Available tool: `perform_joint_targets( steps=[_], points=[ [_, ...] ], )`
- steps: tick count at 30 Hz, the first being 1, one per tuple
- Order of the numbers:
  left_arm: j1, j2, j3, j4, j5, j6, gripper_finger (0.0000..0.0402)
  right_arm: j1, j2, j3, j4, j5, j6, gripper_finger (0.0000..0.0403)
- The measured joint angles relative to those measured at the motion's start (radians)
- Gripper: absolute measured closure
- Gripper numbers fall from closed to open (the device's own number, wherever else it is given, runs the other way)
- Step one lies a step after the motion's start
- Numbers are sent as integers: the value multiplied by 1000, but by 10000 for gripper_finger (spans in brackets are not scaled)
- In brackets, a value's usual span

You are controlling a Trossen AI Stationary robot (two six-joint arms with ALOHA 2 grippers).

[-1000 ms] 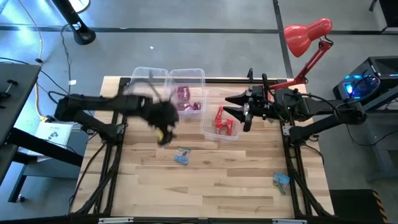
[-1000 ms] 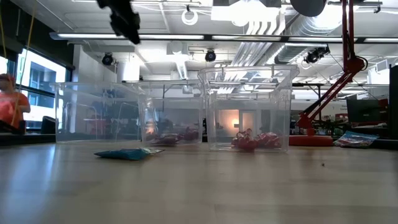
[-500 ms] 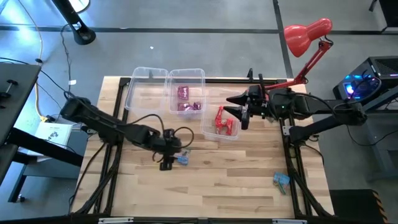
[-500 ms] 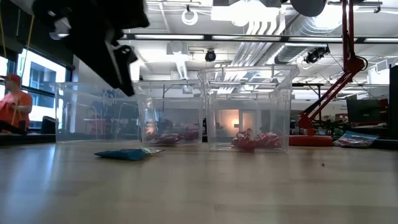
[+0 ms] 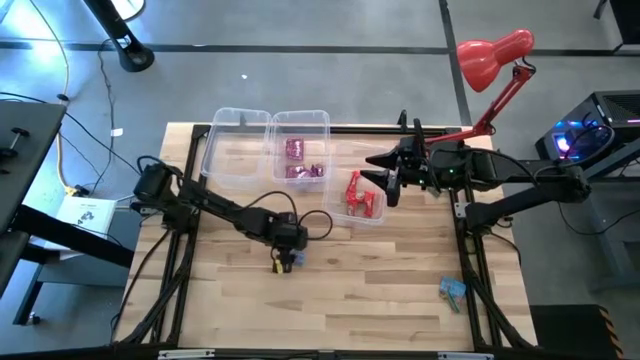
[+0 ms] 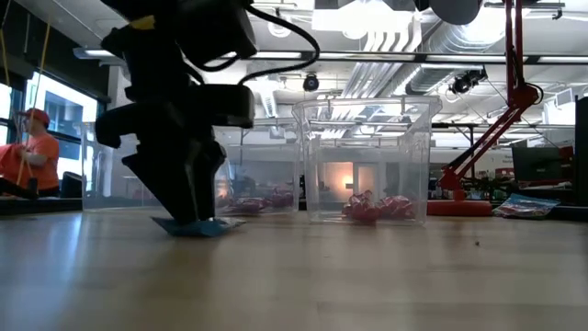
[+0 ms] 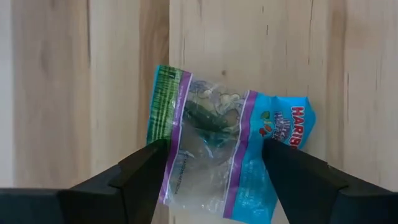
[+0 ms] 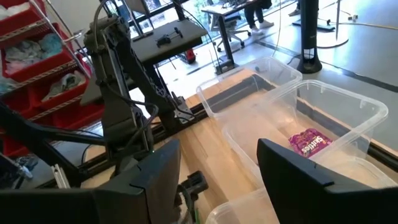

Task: Sort candy
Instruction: Put the middle left blue candy into the top left transparent bin

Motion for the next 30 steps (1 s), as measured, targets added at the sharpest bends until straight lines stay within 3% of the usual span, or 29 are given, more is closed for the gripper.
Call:
perform_joint_targets(
  steps=[3, 5, 7, 10, 12, 20, 22, 27, 30],
  points=[
    [8, 22, 3, 7, 34, -13, 143, 0, 0, 0, -3, 0, 1, 192],
    [5, 20, 3, 5, 34, -14, 168, 0, 0, 0, -4, 0, 1, 192],
    [3, 3, -1, -4, 34, -40, 219, 0, 0, 0, -6, 0, 1, 192],
    [4, -49, -8, -50, 38, -61, 340, 0, 0, 0, -9, 0, 1, 192],
    [12, -96, -14, -101, 40, -79, 382, 0, 0, 0, -9, 0, -2, 192],
    [13, -499, -12, -168, 40, -189, 398, 0, 0, 0, -9, 0, -11, 192],
    [27, -626, -9, -163, -49, -219, 399, 0, 0, 0, -8, 0, -11, 192],
    [149, -848, -9, -283, -390, -263, 400, 0, 0, 0, -7, 36, -1, 192],
    [302, -904, -9, -411, -419, -300, 400, 0, 0, 0, -4, 78, 15, 192]
  ],
)
